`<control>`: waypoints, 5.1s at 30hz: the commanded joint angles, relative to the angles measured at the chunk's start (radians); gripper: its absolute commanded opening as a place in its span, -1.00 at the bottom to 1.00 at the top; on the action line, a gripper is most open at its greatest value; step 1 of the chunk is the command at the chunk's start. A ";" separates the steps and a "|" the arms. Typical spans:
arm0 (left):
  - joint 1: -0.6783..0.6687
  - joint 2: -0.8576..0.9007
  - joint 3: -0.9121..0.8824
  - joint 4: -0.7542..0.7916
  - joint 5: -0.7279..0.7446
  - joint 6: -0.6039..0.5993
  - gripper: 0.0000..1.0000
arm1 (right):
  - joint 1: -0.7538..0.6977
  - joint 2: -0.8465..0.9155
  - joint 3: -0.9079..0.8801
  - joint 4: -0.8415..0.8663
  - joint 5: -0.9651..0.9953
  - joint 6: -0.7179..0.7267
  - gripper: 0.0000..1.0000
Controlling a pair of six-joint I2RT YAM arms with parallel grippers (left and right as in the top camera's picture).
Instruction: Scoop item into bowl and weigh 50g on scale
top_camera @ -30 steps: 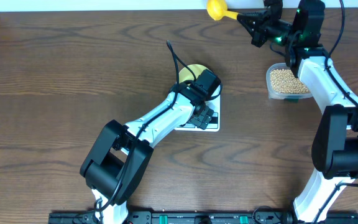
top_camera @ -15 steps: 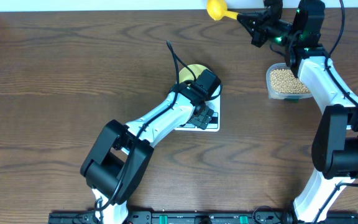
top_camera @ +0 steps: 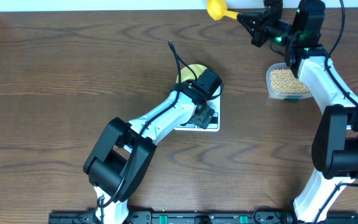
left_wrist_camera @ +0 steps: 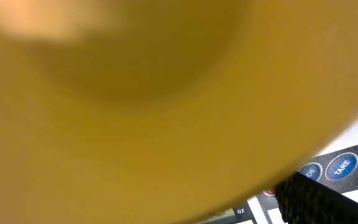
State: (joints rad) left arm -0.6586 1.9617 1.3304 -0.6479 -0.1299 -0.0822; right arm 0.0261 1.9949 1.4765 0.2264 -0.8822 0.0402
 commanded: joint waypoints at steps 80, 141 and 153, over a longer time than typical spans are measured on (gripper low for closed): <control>0.179 -0.564 -0.169 0.089 0.296 0.185 1.00 | -0.006 0.003 0.021 0.050 0.001 -0.011 -0.98; 0.283 -0.755 -0.169 -0.006 0.383 0.351 0.99 | -0.006 0.002 0.021 0.074 0.046 -0.007 -0.98; 0.283 -0.755 -0.169 -0.006 0.383 0.351 0.99 | -0.032 0.002 0.022 0.153 0.047 0.117 -0.98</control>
State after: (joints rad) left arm -0.3813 1.2053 1.1683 -0.6514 0.2386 0.2600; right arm 0.0185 1.9945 1.4765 0.3679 -0.8402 0.0956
